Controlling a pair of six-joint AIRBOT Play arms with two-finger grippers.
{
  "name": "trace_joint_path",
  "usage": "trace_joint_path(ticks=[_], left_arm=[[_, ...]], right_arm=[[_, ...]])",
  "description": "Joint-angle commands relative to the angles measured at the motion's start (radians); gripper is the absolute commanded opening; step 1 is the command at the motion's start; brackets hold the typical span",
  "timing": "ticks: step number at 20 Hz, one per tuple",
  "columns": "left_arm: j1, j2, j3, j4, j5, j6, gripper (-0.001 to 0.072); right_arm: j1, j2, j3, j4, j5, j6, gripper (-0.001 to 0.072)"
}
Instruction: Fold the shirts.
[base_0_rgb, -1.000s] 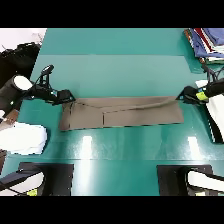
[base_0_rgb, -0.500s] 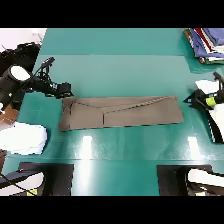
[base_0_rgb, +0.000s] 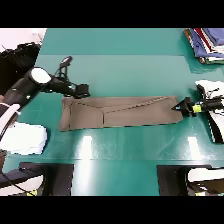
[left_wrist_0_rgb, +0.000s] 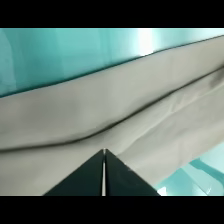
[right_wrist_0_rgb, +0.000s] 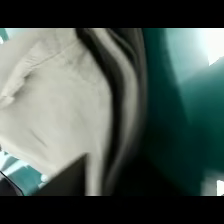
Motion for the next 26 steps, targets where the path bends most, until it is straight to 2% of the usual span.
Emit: trace_joint_path(ticks=[1, 4, 7, 13, 19, 26], left_arm=[[-0.1, -0.089, 0.056, -0.003, 0.047, -0.026, 0.0028], [-0.169, -0.21, 0.164, -0.004, 0.047, -0.026, 0.0028], [-0.228, -0.319, 0.242, -0.031, 0.048, -0.027, 0.0028], [-0.318, -0.454, 0.334, -0.094, 0.097, -0.025, 0.0028], [-0.354, -0.51, 0.378, -0.103, 0.098, -0.025, 0.0028], [-0.312, -0.472, 0.38, -0.059, 0.042, -0.023, 0.0027]], right_arm=[[0.047, -0.01, 0.015, 0.016, -0.008, -0.06, 0.0017], [0.047, 0.076, 0.107, 0.027, 0.06, -0.051, 0.0015], [0.073, 0.188, 0.215, 0.109, 0.098, 0.008, 0.0015], [0.31, 0.269, 0.433, 0.121, 0.092, 0.111, 0.0015], [0.524, 0.269, 0.563, 0.12, 0.037, 0.148, 0.0015], [0.644, 0.269, 0.577, 0.12, -0.036, 0.147, 0.0015]])
